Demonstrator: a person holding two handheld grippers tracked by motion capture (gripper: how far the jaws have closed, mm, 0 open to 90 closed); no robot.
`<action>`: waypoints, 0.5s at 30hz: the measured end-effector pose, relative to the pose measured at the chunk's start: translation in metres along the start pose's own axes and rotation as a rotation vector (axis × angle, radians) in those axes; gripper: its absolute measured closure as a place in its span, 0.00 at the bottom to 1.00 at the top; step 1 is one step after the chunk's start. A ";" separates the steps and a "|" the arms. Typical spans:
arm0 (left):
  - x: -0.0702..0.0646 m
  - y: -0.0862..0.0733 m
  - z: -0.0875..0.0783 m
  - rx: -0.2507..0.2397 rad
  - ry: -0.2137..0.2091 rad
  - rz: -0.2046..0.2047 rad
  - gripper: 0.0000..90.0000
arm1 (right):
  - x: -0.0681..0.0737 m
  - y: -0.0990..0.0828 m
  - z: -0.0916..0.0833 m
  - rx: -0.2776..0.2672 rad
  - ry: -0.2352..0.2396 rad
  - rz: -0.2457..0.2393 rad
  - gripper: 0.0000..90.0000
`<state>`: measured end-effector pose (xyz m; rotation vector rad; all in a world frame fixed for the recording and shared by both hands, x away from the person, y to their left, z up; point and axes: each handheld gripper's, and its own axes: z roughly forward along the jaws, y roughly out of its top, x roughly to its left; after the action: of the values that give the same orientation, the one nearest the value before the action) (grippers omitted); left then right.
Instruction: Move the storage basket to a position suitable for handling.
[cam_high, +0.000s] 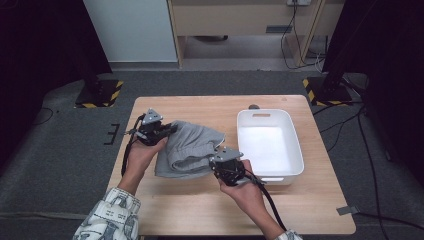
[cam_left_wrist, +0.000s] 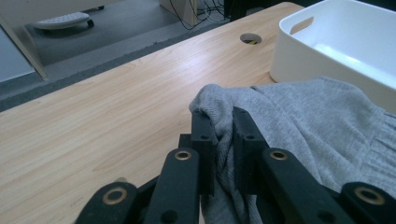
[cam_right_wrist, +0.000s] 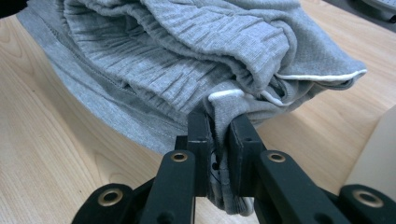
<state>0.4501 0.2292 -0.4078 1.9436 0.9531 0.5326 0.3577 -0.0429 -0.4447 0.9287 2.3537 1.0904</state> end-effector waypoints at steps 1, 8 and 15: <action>0.000 0.001 0.000 -0.001 0.000 0.000 0.90 | 0.000 0.000 0.000 0.000 0.000 0.000 0.90; 0.000 0.009 -0.003 -0.013 0.003 0.001 0.90 | -0.004 0.007 -0.004 -0.005 -0.006 -0.004 0.90; 0.000 0.016 -0.007 -0.021 0.006 0.006 0.90 | -0.007 0.012 -0.008 -0.009 -0.005 -0.005 0.90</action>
<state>0.4519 0.2278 -0.3904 1.9282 0.9422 0.5506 0.3631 -0.0459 -0.4297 0.9205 2.3445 1.0942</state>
